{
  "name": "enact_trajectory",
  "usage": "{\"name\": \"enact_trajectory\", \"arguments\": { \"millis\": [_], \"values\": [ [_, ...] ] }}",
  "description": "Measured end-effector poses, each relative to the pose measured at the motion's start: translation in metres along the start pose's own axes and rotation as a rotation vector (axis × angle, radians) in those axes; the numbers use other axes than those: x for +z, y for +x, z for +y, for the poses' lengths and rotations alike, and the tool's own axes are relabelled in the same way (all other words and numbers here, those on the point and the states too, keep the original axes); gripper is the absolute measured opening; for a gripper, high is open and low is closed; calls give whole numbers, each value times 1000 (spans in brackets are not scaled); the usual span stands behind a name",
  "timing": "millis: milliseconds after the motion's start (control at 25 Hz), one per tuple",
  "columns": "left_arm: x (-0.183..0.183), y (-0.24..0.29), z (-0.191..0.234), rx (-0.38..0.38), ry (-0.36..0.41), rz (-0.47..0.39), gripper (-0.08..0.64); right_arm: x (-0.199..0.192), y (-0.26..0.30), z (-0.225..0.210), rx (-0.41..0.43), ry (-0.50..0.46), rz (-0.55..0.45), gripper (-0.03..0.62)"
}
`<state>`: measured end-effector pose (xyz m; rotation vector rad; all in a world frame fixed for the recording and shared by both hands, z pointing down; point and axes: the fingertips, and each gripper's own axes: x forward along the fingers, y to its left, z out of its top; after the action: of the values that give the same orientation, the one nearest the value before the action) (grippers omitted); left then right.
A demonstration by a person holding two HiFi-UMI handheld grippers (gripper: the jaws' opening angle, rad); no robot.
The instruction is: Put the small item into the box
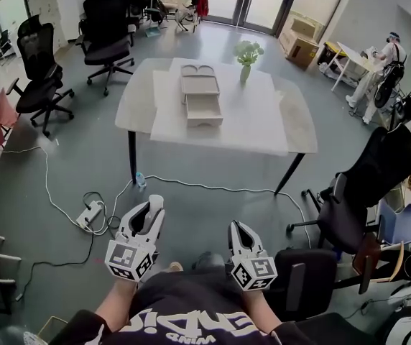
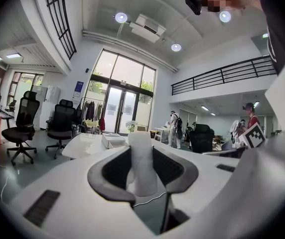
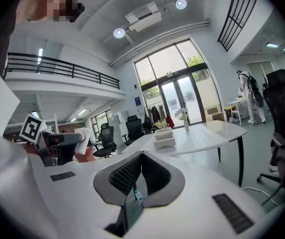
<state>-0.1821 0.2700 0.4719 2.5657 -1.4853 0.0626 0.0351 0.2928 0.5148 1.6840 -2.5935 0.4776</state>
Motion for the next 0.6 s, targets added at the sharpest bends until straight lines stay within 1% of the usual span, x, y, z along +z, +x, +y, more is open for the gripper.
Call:
{"name": "enact_trajectory", "arguments": {
  "millis": [120, 280, 600],
  "values": [
    [0, 6, 8, -14, -9, -1, 143, -3, 8, -1, -16, 14, 5, 23],
    [-2, 22, 16, -29, -14, -3, 143, -6, 25, -6, -16, 12, 2, 23],
    [7, 69, 41, -24, -12, -6, 143, 3, 84, -24, 10, 29, 2, 23]
  ]
}}
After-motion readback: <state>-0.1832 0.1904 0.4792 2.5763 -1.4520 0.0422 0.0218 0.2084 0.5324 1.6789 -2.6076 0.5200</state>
